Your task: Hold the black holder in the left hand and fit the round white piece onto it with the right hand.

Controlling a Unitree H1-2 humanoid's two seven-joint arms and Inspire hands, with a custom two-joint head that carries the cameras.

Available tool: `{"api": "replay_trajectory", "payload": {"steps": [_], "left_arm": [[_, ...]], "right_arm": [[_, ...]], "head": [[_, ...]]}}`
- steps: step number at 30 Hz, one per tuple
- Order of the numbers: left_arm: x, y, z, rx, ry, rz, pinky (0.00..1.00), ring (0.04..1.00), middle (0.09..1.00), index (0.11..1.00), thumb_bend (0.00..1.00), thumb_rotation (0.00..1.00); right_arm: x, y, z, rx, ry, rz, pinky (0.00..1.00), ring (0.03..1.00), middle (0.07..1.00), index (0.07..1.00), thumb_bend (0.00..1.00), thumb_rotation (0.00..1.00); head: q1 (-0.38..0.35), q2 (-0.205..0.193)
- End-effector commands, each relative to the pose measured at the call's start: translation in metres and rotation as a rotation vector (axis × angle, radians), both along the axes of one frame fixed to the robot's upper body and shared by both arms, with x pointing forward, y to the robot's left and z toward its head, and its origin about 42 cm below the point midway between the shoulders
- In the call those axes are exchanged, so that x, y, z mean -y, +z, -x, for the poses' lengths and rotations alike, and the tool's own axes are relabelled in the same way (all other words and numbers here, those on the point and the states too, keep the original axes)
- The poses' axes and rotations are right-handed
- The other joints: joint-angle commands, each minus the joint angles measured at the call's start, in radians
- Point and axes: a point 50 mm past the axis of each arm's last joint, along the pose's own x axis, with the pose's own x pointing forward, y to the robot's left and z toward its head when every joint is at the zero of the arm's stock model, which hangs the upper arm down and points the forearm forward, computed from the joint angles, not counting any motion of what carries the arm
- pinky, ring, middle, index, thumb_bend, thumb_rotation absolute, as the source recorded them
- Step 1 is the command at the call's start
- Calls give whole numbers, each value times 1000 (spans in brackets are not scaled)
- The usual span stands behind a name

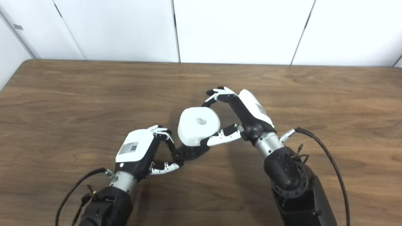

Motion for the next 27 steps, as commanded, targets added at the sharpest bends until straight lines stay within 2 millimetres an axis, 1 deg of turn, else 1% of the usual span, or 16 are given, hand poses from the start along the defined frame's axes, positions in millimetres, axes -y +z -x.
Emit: {"api": "replay_trajectory", "payload": {"steps": [1, 6, 22, 27], "left_arm": [[3, -24, 8, -149, -19, -17, 843, 890, 806, 488, 520, 49], [3, -23, 8, -151, -18, -19, 844, 890, 804, 488, 520, 49], [4, -23, 7, -154, -15, -17, 851, 894, 806, 488, 520, 50], [5, -22, 6, -146, -16, -11, 846, 891, 805, 488, 520, 49]], "right_arm": [[-7, 16, -4, 87, 19, -19, 877, 938, 838, 483, 520, 139], [-10, 14, -4, 79, 22, -17, 876, 939, 839, 483, 519, 139], [-9, 9, -5, 73, 38, 3, 896, 947, 837, 484, 520, 138], [-8, 10, -6, 78, 44, 22, 904, 947, 834, 483, 520, 139]], "head": [[2, 2], [6, 6], [10, 13], [17, 23]]}}
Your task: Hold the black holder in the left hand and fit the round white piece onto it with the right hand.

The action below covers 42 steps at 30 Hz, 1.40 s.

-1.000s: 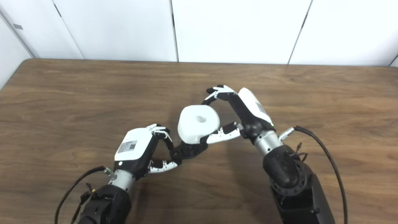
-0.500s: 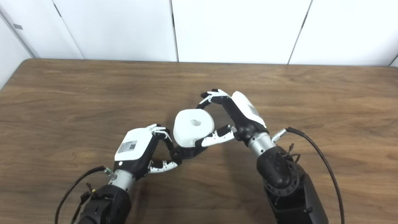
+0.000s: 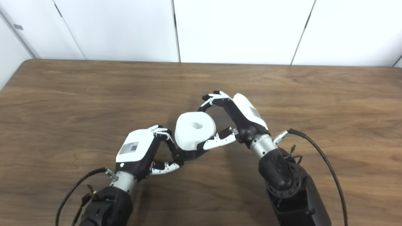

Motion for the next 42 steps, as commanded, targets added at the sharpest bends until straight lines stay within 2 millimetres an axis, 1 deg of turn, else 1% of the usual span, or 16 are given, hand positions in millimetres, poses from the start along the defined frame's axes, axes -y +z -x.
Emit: {"api": "replay_trajectory", "payload": {"steps": [1, 6, 9, 13, 23, 30, 34, 42], "left_arm": [[4, -21, 5, -143, -19, -14, 846, 890, 804, 488, 520, 49], [6, -20, 6, -144, -18, -15, 848, 891, 804, 488, 520, 49], [7, -18, 6, -143, -18, -17, 847, 891, 804, 488, 520, 50], [11, -16, 5, -141, -17, -17, 847, 889, 802, 488, 520, 50], [17, -16, 3, -129, -20, -6, 836, 885, 802, 487, 520, 49], [21, -18, 2, -124, -25, -5, 836, 885, 805, 487, 520, 49], [23, -18, 2, -123, -25, -7, 839, 884, 807, 487, 520, 50], [21, -18, 2, -124, -22, -5, 847, 884, 803, 487, 521, 50]], "right_arm": [[-4, 18, -5, 97, 33, 4, 912, 947, 834, 483, 520, 139], [0, 18, -3, 92, 38, 11, 942, 950, 833, 483, 520, 139], [1, 19, -2, 91, 42, 16, 939, 948, 830, 483, 520, 139], [4, 21, -3, 97, 45, 23, 933, 944, 826, 483, 521, 139], [12, 24, -3, 84, 42, 34, 905, 937, 822, 483, 522, 135], [16, 24, -5, 80, 53, 24, 884, 932, 821, 483, 522, 135], [17, 24, -6, 78, 54, 22, 891, 935, 824, 483, 522, 134], [15, 24, -6, 79, 57, 25, 885, 933, 820, 483, 521, 133]], "head": [[2, 0], [16, 11], [25, 17], [53, 34], [108, 44], [147, 44], [152, 44], [134, 40]]}}
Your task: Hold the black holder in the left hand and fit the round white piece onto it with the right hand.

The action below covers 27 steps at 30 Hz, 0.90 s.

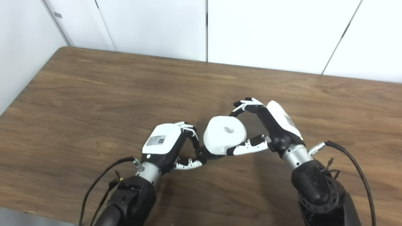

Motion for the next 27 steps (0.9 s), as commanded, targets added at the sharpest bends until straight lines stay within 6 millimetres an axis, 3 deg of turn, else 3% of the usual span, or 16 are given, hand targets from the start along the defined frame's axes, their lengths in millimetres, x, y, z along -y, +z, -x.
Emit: {"api": "replay_trajectory", "payload": {"steps": [1, 20, 27], "left_arm": [[5, -21, 7, -122, -32, -7, 846, 883, 803, 487, 521, 50], [-1, -21, 8, -124, -25, 1, 842, 886, 802, 487, 520, 49], [-4, -20, 9, -129, -29, -7, 839, 886, 803, 487, 520, 49]], "right_arm": [[-4, 21, -3, 95, 34, -18, 886, 933, 819, 483, 521, 133], [-10, 25, -2, 123, 38, 13, 893, 934, 807, 484, 521, 136], [-15, 26, 1, 160, 50, 51, 987, 933, 801, 483, 522, 138]], "head": [[-3, 0], [-55, -5], [-78, -4]]}}
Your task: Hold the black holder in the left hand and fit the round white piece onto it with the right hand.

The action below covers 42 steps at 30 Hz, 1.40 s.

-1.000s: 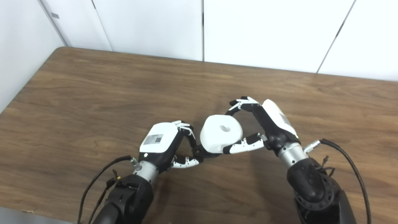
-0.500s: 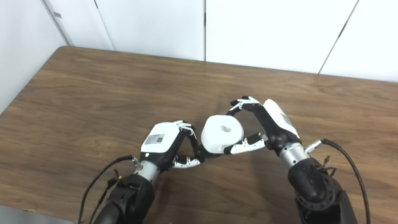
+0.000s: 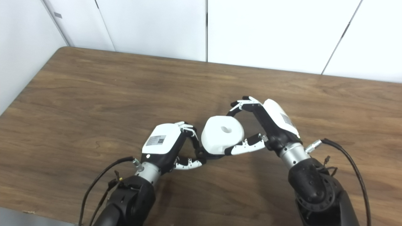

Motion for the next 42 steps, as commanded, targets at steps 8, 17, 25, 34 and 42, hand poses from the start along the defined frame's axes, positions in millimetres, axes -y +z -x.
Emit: {"api": "replay_trajectory", "payload": {"steps": [8, 17, 25, 34, 42], "left_arm": [[-1, -18, 10, -129, -25, -16, 835, 885, 801, 488, 520, 50], [-1, -17, 11, -123, -25, -11, 832, 881, 799, 488, 520, 49], [-2, -17, 11, -123, -26, -13, 831, 881, 800, 488, 520, 49], [-2, -16, 11, -119, -23, -10, 831, 881, 799, 488, 520, 49], [-3, -18, 10, -118, -24, -10, 826, 879, 798, 487, 520, 49]], "right_arm": [[-13, 23, 1, 154, 52, 24, 978, 927, 788, 483, 522, 139], [-17, 21, 0, 157, 65, 44, 969, 927, 786, 483, 522, 138], [-16, 19, -1, 145, 66, 42, 971, 929, 786, 483, 522, 139], [-15, 20, -3, 108, 87, 112, 965, 926, 789, 483, 523, 138], [-14, 18, -5, 91, 115, 176, 937, 906, 770, 486, 525, 144]], "head": [[-6, 1], [-7, 2], [-13, 4], [-15, 6], [-19, 3]]}}
